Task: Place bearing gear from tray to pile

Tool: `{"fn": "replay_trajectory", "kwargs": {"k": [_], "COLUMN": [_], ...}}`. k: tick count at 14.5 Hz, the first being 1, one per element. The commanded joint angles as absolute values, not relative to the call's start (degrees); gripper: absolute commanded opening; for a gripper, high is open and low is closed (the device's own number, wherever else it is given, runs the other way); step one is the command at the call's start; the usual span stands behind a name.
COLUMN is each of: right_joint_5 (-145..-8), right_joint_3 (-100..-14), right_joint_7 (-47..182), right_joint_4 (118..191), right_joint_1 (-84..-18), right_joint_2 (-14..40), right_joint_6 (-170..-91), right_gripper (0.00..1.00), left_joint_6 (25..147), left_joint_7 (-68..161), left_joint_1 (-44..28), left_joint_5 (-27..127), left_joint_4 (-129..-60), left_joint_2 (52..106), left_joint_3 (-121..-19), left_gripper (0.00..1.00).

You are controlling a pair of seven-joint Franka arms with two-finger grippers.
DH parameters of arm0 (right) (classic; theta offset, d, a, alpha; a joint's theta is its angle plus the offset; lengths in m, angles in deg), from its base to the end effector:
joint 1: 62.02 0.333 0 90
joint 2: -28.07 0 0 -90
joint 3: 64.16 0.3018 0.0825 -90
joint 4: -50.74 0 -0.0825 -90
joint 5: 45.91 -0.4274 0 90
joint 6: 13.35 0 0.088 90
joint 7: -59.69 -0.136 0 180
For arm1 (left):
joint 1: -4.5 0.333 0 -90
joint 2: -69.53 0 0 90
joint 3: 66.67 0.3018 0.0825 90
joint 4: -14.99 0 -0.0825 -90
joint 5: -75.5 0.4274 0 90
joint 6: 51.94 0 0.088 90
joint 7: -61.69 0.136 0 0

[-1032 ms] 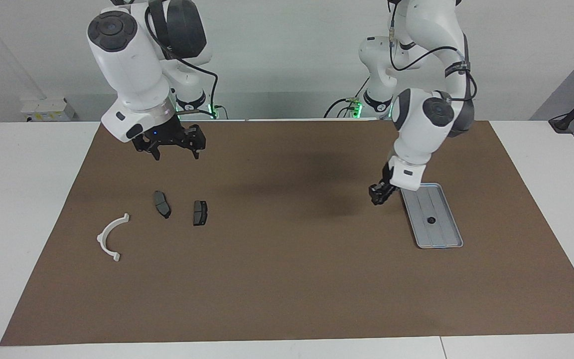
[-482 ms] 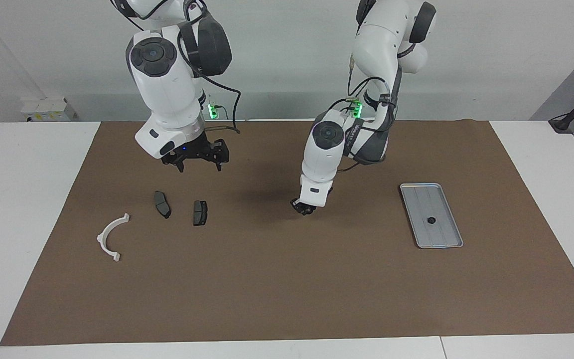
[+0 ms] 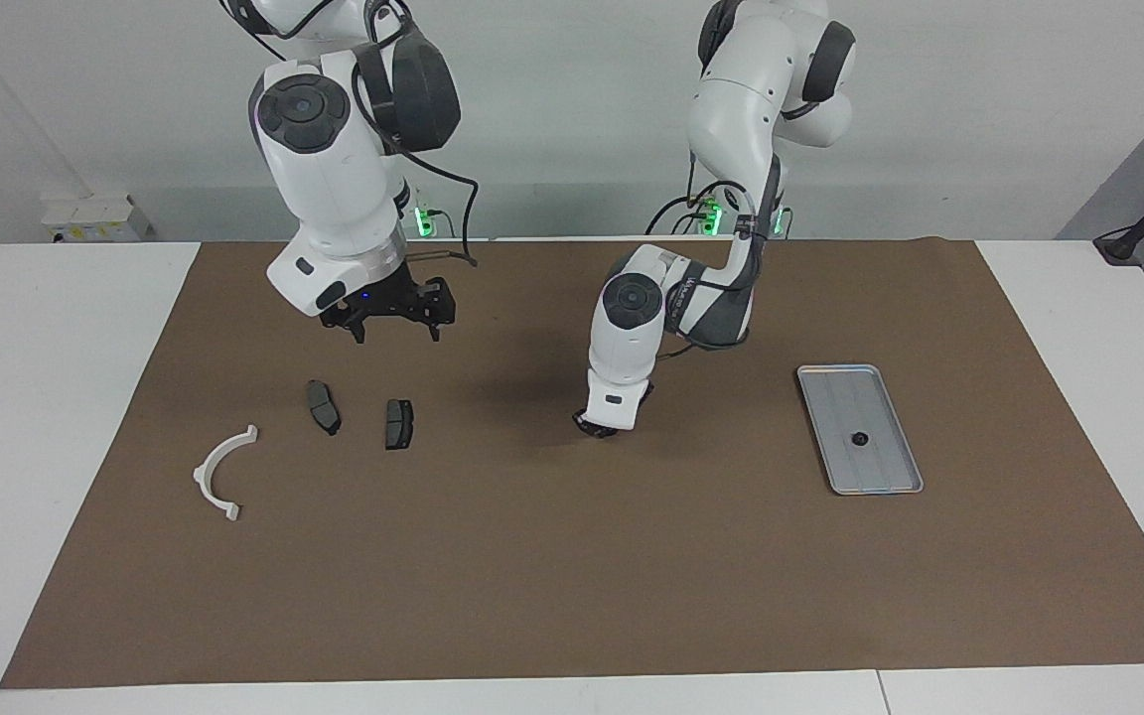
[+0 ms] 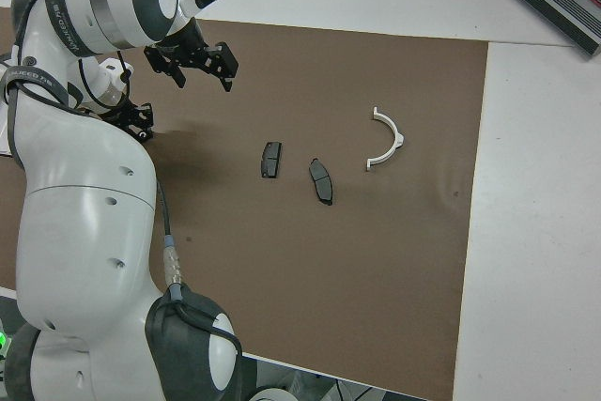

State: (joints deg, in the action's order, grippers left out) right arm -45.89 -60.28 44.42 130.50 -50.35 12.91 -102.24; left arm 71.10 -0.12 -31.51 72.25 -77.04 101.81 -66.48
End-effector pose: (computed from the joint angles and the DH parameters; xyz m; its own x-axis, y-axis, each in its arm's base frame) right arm 0.6415 0.1737 0.5041 0.9944 0.0029 -0.1053 0.0040 -0.9999 0.0108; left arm 0.5779 -0.4219 0.2335 0.8838 0.4652 -0.0505 0.4659 -0.8849 0.0012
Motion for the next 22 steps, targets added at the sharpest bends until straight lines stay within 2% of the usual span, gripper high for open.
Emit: {"fn": "replay_trajectory", "kwargs": {"k": [1, 7, 8, 9, 12, 15, 19, 22], "right_joint_5": [-46.4, -46.3, -46.3, -46.3, -46.3, -46.3, -45.9, -45.8], "right_joint_3": [-60.1, -60.1, -60.1, -60.1, -60.1, -60.1, -60.1, -60.1], "right_joint_7": [43.7, 43.8, 43.8, 43.7, 43.8, 43.7, 39.2, 34.1], "right_joint_4": [130.9, 130.9, 130.9, 130.9, 130.9, 130.9, 130.3, 129.9], "right_joint_1": [-50.1, -49.9, -49.9, -49.9, -49.9, -49.8, -47.7, -45.3], "right_joint_2": [12.5, 12.4, 12.4, 12.4, 12.4, 12.0, 9.4, 6.9], "right_joint_6": [-103.3, -104.1, -104.1, -104.1, -104.4, -104.4, -107.6, -110.9], "right_gripper": [1.00, 1.00, 1.00, 1.00, 1.00, 1.00, 1.00, 1.00], "left_joint_6": [72.9, 72.8, 72.6, 71.9, 67.2, 62.7, 62.0, 61.7], "left_joint_7": [-2.2, -4.3, -4.4, -4.3, -4.0, 2.5, 18.8, 31.6], "left_joint_1": [-32.8, -32.9, -32.9, -32.9, -32.2, -27.1, -19.3, -12.4], "left_joint_5": [73.3, 73.7, 73.7, 73.7, 75.1, 75.5, 75.4, 75.4], "left_joint_4": [-77.2, -77.3, -77.3, -77.0, -74.9, -77.0, -88.3, -90.8], "left_joint_2": [102.2, 102.2, 102.1, 102.1, 101.1, 94.9, 84.1, 81.4], "left_joint_3": [-65.2, -65.2, -65.1, -64.9, -64.4, -64.4, -64.4, -64.4], "left_gripper": [0.00, 0.02, 0.48, 0.98, 1.00, 1.00, 1.00, 1.00]}}
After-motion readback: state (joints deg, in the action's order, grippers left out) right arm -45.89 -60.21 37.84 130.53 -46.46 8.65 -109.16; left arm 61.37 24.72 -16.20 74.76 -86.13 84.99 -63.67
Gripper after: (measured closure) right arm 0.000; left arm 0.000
